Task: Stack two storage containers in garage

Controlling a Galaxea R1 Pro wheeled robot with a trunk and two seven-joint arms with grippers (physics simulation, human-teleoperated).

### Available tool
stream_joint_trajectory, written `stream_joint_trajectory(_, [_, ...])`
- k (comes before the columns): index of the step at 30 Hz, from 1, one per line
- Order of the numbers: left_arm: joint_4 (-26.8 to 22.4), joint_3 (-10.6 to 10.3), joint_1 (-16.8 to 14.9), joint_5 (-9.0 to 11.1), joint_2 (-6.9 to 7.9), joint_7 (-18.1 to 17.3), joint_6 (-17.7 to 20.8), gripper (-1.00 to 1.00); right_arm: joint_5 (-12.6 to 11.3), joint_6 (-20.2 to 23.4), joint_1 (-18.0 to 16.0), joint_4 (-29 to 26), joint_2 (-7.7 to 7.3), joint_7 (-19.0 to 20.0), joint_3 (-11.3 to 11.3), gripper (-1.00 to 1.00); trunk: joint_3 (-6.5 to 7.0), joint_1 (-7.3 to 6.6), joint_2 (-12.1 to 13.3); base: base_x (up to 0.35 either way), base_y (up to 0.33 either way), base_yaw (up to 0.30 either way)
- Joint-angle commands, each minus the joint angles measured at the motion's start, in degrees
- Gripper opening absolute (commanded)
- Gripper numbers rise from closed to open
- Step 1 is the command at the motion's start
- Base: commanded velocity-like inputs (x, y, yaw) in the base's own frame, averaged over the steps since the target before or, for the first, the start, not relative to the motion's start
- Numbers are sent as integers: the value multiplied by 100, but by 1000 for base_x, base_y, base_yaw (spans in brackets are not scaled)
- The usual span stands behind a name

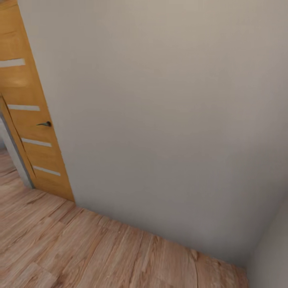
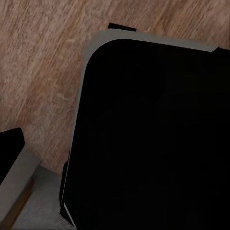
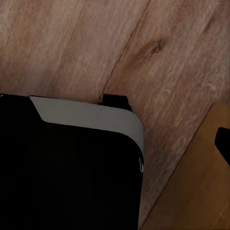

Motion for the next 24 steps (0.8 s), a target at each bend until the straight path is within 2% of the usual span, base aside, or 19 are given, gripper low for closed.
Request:
stream_joint_trajectory(1, [-4, 12, -1, 24, -3, 0, 2, 100, -89, -37, 16, 18, 0, -8, 52, 100, -5, 3, -2, 322, 0, 297])
stream_joint_trajectory(13, [-6, 21, -1, 13, -16, 9, -65, 100, -87, -52, 19, 18, -11, -32, 77, 100, -5, 3, -2, 292, 0, 300])
stream_joint_trajectory(17, [-6, 19, -1, 8, -15, 9, -66, 100, -77, -61, 19, 16, 6, -57, 87, 100, -5, 3, -2, 91, 0, 300])
stream_joint_trajectory(21, [-6, 21, -1, 6, -15, 9, -75, 100, 180, -96, 19, 10, 16, -61, 91, 100, -5, 3, -2, 6, 0, 300])
stream_joint_trajectory(24, [-6, 21, -1, 0, -14, 9, -75, 100, 206, -109, 19, 10, -5, -61, 91, 100, -5, 3, -2, 0, 0, 300])
